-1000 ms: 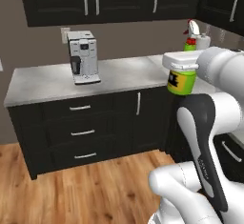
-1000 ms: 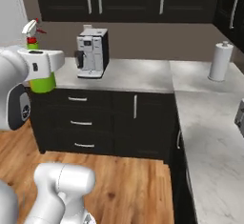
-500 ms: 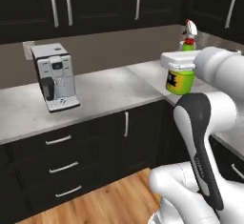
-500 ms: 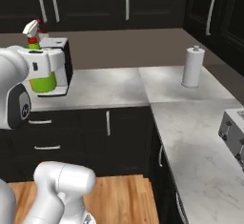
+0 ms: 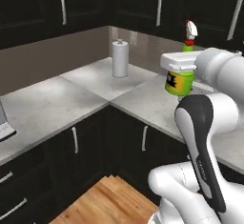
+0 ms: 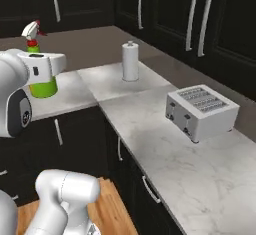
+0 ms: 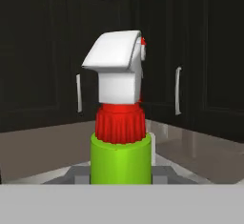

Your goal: Move the cutting board and knife to the sink. Then move spray from the cabinet to the counter.

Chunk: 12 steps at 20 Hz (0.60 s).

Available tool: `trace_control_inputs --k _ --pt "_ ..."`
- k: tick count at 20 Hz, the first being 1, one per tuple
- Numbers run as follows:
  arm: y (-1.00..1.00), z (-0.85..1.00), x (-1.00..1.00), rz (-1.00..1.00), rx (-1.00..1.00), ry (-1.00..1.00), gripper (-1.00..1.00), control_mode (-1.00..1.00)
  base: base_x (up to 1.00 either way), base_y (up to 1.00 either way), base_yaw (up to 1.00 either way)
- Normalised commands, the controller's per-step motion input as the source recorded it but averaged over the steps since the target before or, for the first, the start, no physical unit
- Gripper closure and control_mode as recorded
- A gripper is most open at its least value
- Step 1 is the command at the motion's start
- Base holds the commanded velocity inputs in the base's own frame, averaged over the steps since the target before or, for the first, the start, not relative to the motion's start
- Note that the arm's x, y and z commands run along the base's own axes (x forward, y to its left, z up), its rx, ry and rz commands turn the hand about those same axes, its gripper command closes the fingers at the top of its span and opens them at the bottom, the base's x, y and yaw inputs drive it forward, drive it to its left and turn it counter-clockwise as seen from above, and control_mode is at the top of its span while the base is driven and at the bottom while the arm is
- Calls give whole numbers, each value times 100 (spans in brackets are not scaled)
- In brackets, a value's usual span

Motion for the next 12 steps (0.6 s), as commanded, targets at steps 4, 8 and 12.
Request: trace_control_inputs --k 4,8,12 --pt "0 0 0 0 0 0 100 100 -24 -18 -77" --pt "0 0 0 0 0 0 100 100 -27 15 -74" --pt "0 0 0 0 0 0 100 100 -5 43 -62"
